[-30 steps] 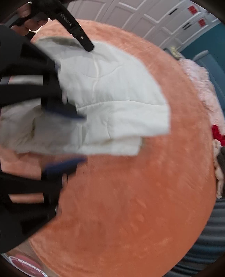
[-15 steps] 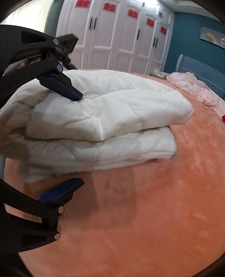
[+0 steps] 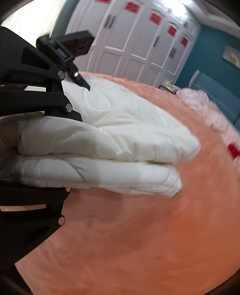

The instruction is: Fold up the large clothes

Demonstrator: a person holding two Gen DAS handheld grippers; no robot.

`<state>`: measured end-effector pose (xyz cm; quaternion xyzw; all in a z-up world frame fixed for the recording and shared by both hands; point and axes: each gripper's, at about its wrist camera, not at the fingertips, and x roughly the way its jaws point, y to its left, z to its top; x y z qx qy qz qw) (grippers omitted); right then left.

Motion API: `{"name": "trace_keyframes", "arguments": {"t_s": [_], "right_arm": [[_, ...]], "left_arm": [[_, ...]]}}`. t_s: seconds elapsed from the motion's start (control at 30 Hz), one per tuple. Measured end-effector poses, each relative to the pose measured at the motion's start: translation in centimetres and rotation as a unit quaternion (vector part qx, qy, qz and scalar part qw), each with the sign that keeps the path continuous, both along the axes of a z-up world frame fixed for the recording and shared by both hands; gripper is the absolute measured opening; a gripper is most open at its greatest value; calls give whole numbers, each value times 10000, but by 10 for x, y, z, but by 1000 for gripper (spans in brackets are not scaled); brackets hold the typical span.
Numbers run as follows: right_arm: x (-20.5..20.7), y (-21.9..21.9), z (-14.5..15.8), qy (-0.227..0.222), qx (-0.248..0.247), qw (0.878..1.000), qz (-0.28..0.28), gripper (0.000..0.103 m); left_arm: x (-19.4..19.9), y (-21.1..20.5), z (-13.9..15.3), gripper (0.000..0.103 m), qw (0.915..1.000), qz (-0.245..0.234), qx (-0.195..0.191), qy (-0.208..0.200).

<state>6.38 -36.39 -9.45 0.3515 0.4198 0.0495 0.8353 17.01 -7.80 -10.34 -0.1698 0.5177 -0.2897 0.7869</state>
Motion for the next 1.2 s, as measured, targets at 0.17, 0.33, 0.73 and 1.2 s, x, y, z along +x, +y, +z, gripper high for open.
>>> {"name": "trace_keyframes", "arguments": {"t_s": [0.17,0.33,0.73,1.2], "right_arm": [[24,21,62,-915,-432,9948,108,33],[83,42,84,-1276,-485,9904,210,34],[200,92,3,-624,-390,9969,262,35],[183,78,-25,12,-487,9987,168,60]], "left_arm": [[10,14,65,60,9942,-18,-75,-1074],[44,33,109,60,9833,30,90,-1820],[158,86,53,59,9866,170,395,-1571],[176,116,-23,64,9948,339,579,-762]]}}
